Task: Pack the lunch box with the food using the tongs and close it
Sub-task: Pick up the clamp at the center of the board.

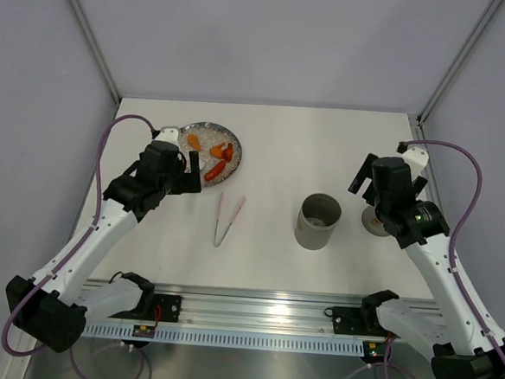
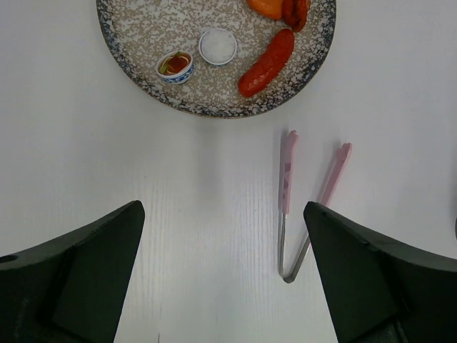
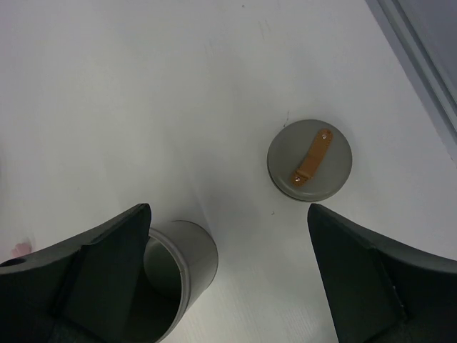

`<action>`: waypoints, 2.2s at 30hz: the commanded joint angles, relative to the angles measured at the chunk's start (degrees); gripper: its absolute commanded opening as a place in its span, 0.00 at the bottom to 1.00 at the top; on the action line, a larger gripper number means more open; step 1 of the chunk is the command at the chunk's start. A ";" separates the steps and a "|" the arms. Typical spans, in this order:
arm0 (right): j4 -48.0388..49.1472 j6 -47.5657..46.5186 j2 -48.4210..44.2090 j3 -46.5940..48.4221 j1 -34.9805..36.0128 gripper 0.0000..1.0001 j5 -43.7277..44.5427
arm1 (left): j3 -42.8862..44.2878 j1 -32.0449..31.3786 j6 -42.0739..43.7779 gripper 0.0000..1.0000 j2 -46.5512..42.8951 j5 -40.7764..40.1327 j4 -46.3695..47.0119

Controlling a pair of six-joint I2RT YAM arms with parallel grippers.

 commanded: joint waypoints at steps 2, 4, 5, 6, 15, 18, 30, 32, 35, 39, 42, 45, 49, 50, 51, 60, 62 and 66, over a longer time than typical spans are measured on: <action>-0.52 1.33 -0.40 0.43 0.30 0.99 2.64 | 2.16 -0.22 0.41 0.99 -0.41 0.83 0.32; -0.25 1.33 -0.66 0.17 0.30 0.99 2.46 | 2.16 -0.22 0.41 0.99 -0.50 0.92 0.23; -0.25 1.24 -0.84 0.08 0.30 0.99 2.29 | 2.16 -0.13 0.41 0.99 -0.59 1.01 0.23; -0.25 1.15 -0.93 0.17 0.30 1.00 2.37 | 2.08 -0.22 0.41 0.99 -0.68 1.01 0.14; 0.01 -0.78 -3.74 -0.45 0.30 0.99 -3.51 | 1.99 -0.13 0.41 0.99 -1.21 2.76 0.23; -0.07 -1.75 -4.88 -0.80 0.39 0.99 -6.93 | 2.51 -0.22 0.06 0.99 -0.51 3.55 0.14; -5.68 7.28 -10.41 -9.32 0.39 1.00 -8.63 | 8.04 -7.41 1.46 0.99 5.47 -0.04 -4.51; -6.23 11.51 -14.43 -12.21 0.30 0.99 -7.21 | 8.31 -7.95 1.37 0.99 5.83 -0.49 -4.70; -6.49 16.16 -17.45 -14.16 0.30 0.99 -7.83 | 7.44 -8.04 1.37 0.99 4.69 0.21 -3.29; -9.22 26.01 -15.87 -16.87 0.39 0.99 -9.66 | 7.87 -8.04 0.67 0.99 4.51 1.53 -3.46; -7.82 33.03 -14.47 -23.10 0.30 0.99 -13.09 | 8.23 -8.04 -0.21 0.99 4.51 1.80 -3.46; -4.58 35.94 -13.23 -27.32 0.39 1.00 -16.43 | 8.40 -8.04 -0.12 0.99 4.51 2.06 -3.55; 1.85 37.36 -10.96 -31.38 0.30 0.99 -22.75 | 8.05 -8.04 0.14 0.99 5.03 1.45 -3.82; 4.56 37.45 -10.51 -32.08 0.39 0.99 -25.03 | 7.70 -8.04 -0.03 0.99 5.12 1.53 -3.64; 5.80 37.36 -9.99 -33.13 0.30 0.99 -25.83 | 7.61 -8.04 -0.12 0.99 5.21 1.80 -3.47; 22.41 29.81 -0.59 -29.55 0.30 0.99 -25.49 | 7.26 -8.04 -0.30 0.99 5.65 0.40 -2.85; 27.05 29.63 3.98 -27.70 0.39 0.99 -27.24 | 7.09 -8.04 -0.38 0.99 5.74 0.13 -2.67; 34.37 30.07 12.59 -21.92 0.65 1.00 -29.97 | 5.86 -7.96 -1.88 0.99 7.22 0.39 -1.36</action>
